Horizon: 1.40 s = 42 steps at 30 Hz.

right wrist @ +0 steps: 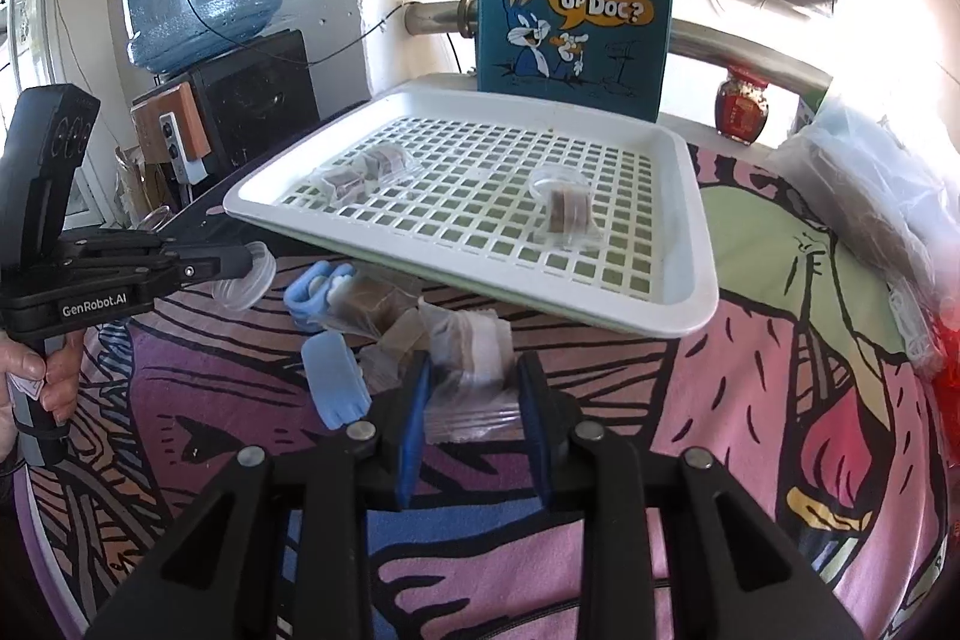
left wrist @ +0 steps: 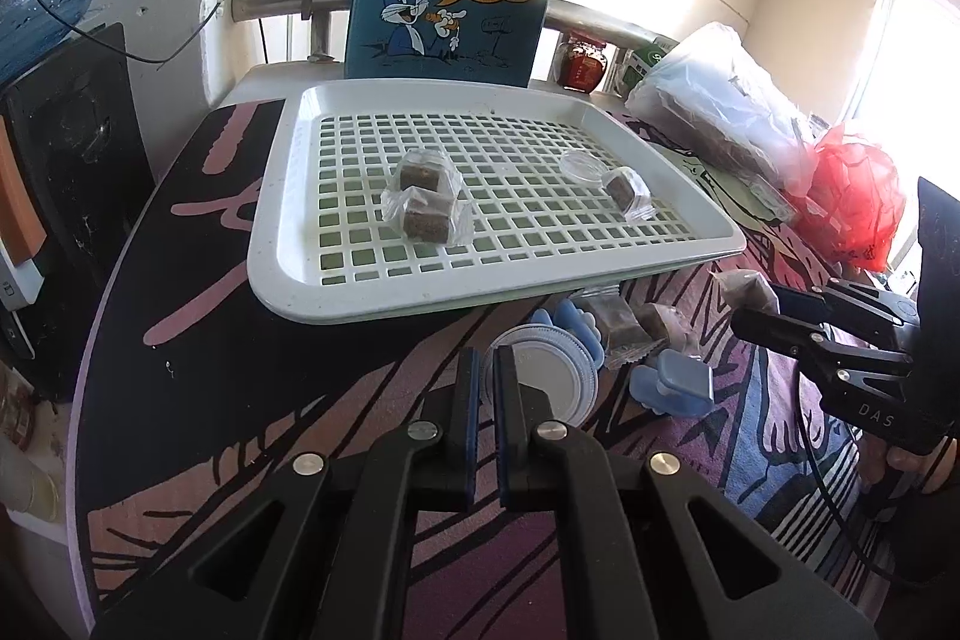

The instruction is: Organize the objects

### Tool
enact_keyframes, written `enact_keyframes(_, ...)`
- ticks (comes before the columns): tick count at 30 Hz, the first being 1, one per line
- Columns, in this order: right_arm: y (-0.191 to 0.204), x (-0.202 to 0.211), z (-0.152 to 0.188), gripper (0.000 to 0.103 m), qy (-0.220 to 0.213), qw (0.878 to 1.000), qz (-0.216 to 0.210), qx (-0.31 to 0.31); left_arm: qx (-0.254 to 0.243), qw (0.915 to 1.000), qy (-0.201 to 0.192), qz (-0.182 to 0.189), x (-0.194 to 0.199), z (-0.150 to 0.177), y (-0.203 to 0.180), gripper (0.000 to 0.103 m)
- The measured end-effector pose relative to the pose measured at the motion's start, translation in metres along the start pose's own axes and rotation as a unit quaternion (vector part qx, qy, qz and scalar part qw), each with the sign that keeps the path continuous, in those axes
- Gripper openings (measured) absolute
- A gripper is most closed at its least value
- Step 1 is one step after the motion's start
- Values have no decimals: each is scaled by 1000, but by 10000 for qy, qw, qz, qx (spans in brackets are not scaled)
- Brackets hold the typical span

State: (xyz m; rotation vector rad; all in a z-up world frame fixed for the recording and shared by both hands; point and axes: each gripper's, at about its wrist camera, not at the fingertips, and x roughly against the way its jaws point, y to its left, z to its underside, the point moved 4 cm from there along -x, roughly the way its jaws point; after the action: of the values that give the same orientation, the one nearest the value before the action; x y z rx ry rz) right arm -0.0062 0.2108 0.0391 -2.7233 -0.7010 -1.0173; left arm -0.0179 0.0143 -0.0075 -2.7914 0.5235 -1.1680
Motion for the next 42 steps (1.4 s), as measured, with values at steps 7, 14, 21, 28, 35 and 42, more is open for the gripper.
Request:
enact_keyframes(7,0,21,-6,28,-611,9981,-95,-56,9,9998,-188,52,8,-1,0,3)
enact_keyframes(14,-4,23,-6,28,-682,9974,-147,-185,0,9998,-208,59,9,-1,0,3)
enact_keyframes(21,-6,24,-4,28,-707,9971,-197,-214,57,9998,-159,97,7,0,1,3)
enact_keyframes(28,-8,24,-4,28,-706,9968,-234,-298,91,9998,-131,142,5,0,2,3)
enact_keyframes(35,-7,24,-4,28,-707,9969,-225,-277,82,9998,-124,142,5,0,1,3)
enact_keyframes(42,-8,24,-4,28,-706,9969,-226,-270,88,9998,-123,143,5,0,1,3)
